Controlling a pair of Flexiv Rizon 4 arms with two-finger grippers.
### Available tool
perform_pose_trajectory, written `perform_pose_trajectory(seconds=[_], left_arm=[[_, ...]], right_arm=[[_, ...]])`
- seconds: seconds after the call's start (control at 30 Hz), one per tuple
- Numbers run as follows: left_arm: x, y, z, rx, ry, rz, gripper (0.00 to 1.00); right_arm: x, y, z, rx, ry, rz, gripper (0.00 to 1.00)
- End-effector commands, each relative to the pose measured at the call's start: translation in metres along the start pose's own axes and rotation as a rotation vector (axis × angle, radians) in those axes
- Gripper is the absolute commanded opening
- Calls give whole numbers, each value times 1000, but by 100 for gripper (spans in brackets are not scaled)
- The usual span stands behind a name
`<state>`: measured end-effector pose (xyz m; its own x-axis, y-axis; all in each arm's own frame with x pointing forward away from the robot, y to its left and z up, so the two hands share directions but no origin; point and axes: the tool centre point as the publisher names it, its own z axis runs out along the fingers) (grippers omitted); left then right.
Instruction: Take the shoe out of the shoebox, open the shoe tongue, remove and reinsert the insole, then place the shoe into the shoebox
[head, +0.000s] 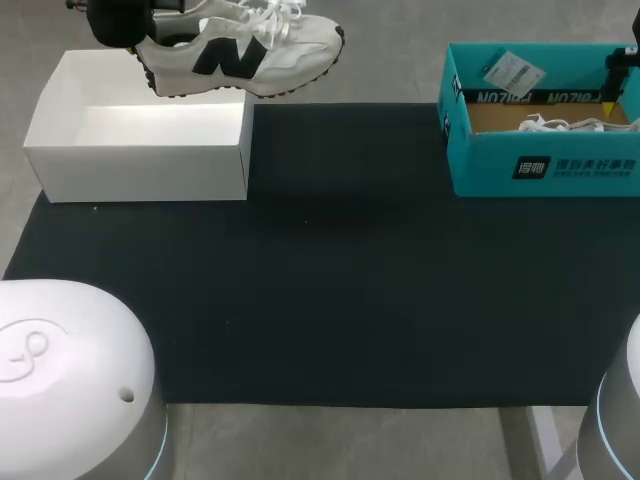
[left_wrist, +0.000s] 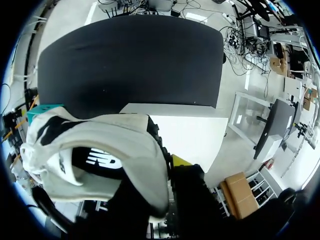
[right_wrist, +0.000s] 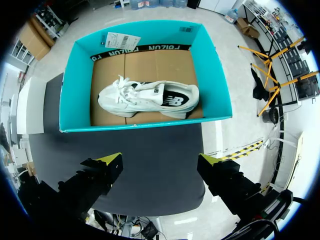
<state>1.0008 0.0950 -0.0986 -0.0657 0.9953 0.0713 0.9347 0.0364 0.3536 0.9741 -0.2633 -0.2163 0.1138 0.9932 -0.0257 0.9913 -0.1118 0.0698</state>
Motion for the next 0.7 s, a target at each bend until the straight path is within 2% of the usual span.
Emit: perform_pose_trajectory(seconds=[0.03, 0.23, 0.47, 0.7], left_arm=[[-16, -8, -6, 54, 5, 9, 0], [-39, -34, -14, 132, -8, 31, 0], [-56, -64, -37, 136, -35, -10, 0], [-82, -103, -39, 127, -14, 5, 0]], right_arm=[[0, -1, 0, -2, 0, 1, 100], [0, -1, 0, -2, 0, 1, 100], [0, -1, 0, -2, 0, 1, 100], [0, -1, 0, -2, 0, 1, 100]])
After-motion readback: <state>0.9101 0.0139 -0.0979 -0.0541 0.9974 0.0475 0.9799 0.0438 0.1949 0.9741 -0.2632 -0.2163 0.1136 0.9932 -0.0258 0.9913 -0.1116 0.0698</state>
